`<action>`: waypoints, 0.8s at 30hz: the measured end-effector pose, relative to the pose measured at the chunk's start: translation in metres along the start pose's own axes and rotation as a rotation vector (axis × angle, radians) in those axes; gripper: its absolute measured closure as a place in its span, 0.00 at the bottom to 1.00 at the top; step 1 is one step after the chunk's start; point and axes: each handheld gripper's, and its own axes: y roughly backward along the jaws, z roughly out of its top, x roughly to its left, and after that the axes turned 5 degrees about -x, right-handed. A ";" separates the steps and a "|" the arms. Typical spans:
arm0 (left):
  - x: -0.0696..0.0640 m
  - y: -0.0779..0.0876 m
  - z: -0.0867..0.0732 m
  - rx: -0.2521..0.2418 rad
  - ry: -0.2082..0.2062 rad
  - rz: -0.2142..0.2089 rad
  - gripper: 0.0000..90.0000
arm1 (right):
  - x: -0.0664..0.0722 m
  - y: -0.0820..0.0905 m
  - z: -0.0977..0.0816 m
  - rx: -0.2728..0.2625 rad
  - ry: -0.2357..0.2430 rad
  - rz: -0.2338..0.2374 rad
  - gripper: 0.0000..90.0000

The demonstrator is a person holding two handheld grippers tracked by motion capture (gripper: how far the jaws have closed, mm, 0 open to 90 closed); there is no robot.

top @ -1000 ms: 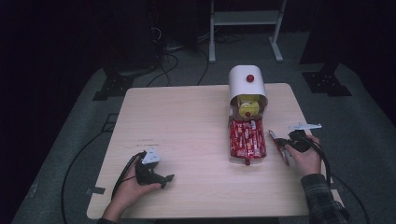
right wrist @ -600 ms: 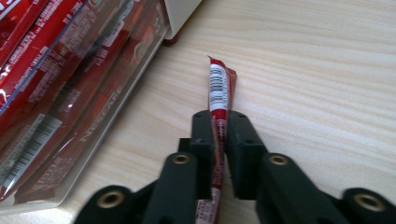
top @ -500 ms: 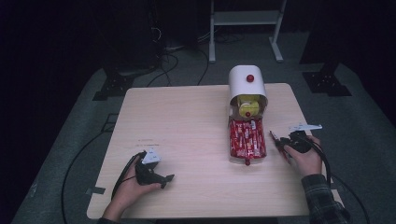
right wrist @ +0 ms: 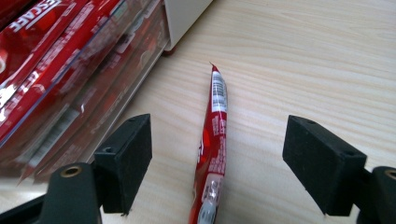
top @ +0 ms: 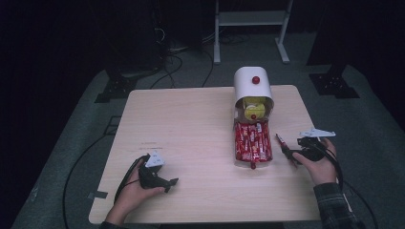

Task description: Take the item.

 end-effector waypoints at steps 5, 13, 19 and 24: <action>0.000 0.000 0.000 0.000 0.000 0.000 0.00 | 0.002 0.005 -0.003 -0.003 0.007 0.004 0.25; 0.000 0.000 0.000 -0.004 0.000 -0.002 0.00 | 0.007 0.018 -0.013 -0.010 0.025 0.009 0.22; 0.000 0.000 0.000 -0.004 -0.001 -0.003 0.00 | 0.011 0.028 -0.024 0.000 0.038 0.030 0.20; 0.000 0.000 0.000 -0.004 -0.001 -0.003 0.00 | 0.013 0.034 -0.034 0.019 0.046 0.027 0.20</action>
